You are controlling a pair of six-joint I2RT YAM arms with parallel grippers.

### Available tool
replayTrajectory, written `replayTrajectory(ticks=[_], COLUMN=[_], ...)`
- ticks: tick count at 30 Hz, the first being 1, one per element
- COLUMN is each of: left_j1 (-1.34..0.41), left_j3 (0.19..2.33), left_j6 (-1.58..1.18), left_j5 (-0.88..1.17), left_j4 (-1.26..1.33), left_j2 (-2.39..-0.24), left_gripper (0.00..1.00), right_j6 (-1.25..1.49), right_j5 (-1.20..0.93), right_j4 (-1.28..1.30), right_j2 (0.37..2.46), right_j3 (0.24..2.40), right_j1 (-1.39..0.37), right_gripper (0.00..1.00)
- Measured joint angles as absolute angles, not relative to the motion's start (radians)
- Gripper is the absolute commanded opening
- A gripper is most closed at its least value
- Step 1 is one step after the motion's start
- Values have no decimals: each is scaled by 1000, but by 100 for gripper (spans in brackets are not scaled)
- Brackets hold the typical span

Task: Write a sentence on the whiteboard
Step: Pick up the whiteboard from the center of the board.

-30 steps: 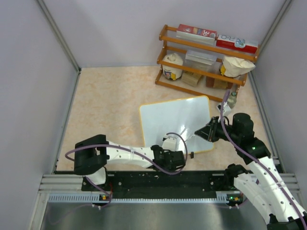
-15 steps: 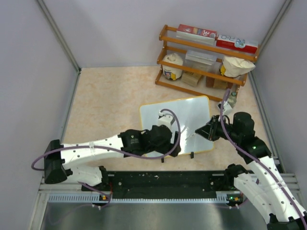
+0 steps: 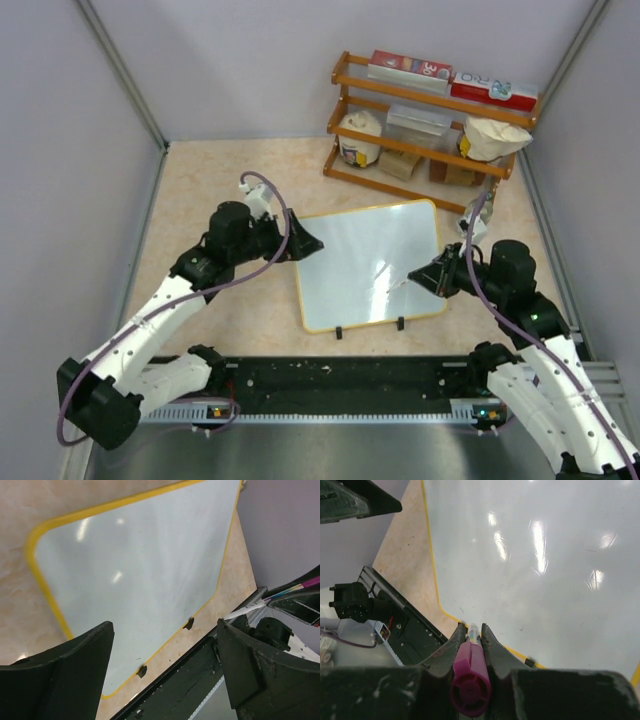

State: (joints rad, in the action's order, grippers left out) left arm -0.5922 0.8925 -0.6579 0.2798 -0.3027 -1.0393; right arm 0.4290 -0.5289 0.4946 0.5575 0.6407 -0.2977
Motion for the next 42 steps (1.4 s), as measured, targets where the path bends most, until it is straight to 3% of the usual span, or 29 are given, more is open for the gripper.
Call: replayTrajectory(ticks=[7,19,42], left_j1=[-332,-160,-132], left_j3=[801,701,675], left_j6=[-646,-583,-518], left_j5=[461,625,722], left_j4=[-296,-290,-289], left_j2=[-962,-951,-1028], left_gripper=[87,87,86], right_j6=[433,432,430], right_j5=[-530,-528,-539], right_j4=[502,501,501], right_j2=[540,543,537], right_j3=[626,615,609], right_j1=[-297,-297,-297], right_gripper=[0,0,0])
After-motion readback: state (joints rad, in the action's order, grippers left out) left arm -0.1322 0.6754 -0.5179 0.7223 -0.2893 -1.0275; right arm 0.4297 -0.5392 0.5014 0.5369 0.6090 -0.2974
